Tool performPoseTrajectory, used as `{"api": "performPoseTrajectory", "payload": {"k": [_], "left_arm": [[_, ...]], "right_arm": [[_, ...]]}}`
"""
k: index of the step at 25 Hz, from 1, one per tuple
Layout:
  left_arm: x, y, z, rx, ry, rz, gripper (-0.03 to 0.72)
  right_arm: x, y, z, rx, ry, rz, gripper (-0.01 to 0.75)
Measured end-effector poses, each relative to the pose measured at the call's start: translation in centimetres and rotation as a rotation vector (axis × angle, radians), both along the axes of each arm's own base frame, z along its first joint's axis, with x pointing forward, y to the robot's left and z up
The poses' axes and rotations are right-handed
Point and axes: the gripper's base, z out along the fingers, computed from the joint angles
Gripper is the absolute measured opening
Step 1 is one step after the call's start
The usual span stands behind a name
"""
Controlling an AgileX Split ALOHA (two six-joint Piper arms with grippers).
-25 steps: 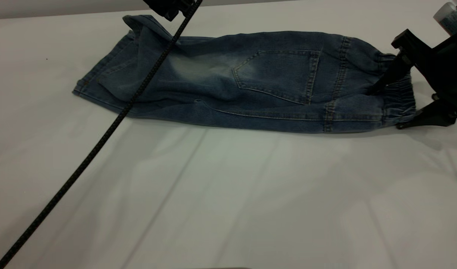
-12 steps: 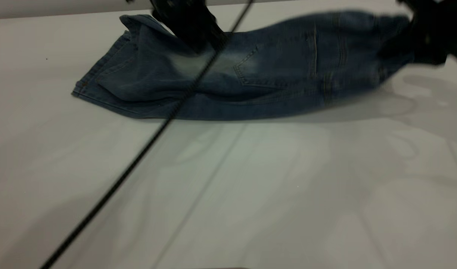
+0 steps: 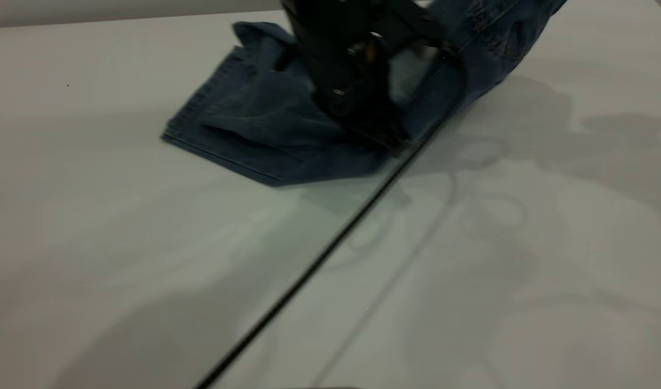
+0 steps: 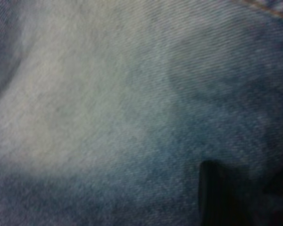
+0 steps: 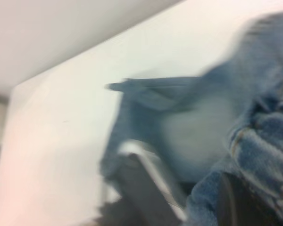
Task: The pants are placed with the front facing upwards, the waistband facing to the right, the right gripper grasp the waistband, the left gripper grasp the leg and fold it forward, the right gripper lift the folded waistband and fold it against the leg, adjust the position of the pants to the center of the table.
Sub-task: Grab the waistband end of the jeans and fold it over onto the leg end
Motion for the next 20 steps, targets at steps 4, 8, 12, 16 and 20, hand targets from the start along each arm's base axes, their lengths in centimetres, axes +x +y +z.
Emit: {"api": "performPoseTrajectory", "payload": {"k": [4, 8, 12, 16, 20], "left_arm": [[-2.0, -2.6, 0.1, -0.065, -0.004, -0.046, 0.325], [-2.9, -3.4, 0.3, -0.075, 0.002, -0.061, 0.325], [-2.2, -2.5, 2.5, -0.064, -0.004, -0.028, 0.325], [-0.1, -0.1, 6.5, -0.067, -0.075, 0.01, 0.325], [2.2, 3.3, 7.1, -0.002, -0.082, 0.081, 0.325]], "right_arm": [[-0.5, 0.4, 0.8, -0.001, -0.027, 0.059, 0.057], [-0.9, 0.4, 1.1, -0.04, -0.04, 0.102, 0.057], [-0.9, 0.5, 1.1, -0.044, -0.041, 0.106, 0.057], [-1.0, 0.5, 1.1, -0.042, -0.041, 0.117, 0.057], [-1.2, 0.8, 1.3, -0.014, -0.045, 0.148, 0.057]]}}
